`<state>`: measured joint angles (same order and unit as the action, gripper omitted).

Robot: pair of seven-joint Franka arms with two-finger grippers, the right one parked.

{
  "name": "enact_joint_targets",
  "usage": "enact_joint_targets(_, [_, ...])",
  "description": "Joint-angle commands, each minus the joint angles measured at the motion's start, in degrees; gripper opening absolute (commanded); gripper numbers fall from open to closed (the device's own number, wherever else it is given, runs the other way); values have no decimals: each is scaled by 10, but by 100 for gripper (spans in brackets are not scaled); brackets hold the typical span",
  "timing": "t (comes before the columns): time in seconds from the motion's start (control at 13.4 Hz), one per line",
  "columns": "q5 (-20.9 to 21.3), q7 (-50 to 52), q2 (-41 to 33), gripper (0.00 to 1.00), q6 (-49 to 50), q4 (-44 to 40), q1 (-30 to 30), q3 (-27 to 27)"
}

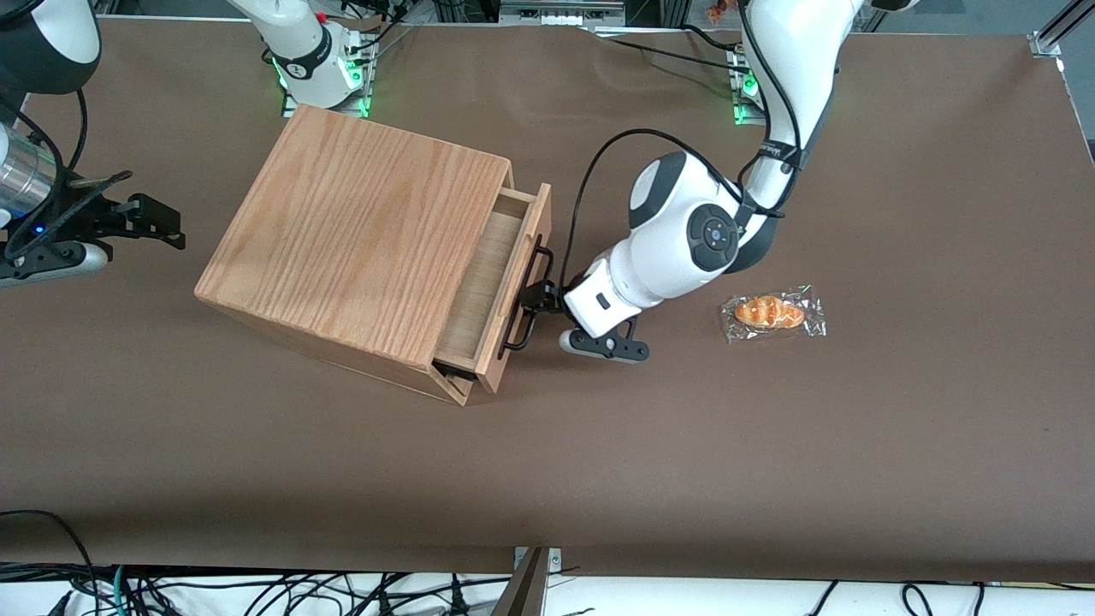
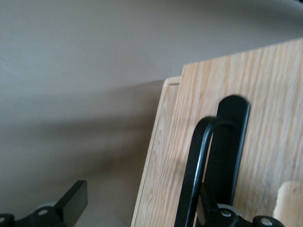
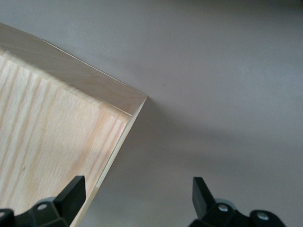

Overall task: Open top drawer with left arm
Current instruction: 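Hook the black handle with the left gripper and pull the drawer outward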

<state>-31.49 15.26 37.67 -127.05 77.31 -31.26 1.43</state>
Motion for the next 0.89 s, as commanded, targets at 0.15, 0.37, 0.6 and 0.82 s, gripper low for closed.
enact_joint_targets(0.15, [17, -1, -1, 100, 30, -13, 30, 0])
enact_joint_targets(0.37, [18, -1, -4, 100, 46, -13, 48, 0])
enact_joint_targets(0.6, [18, -8, -5, 100, 59, -13, 66, 0])
enact_joint_targets(0.82, [20, -9, -7, 100, 60, -13, 77, 0])
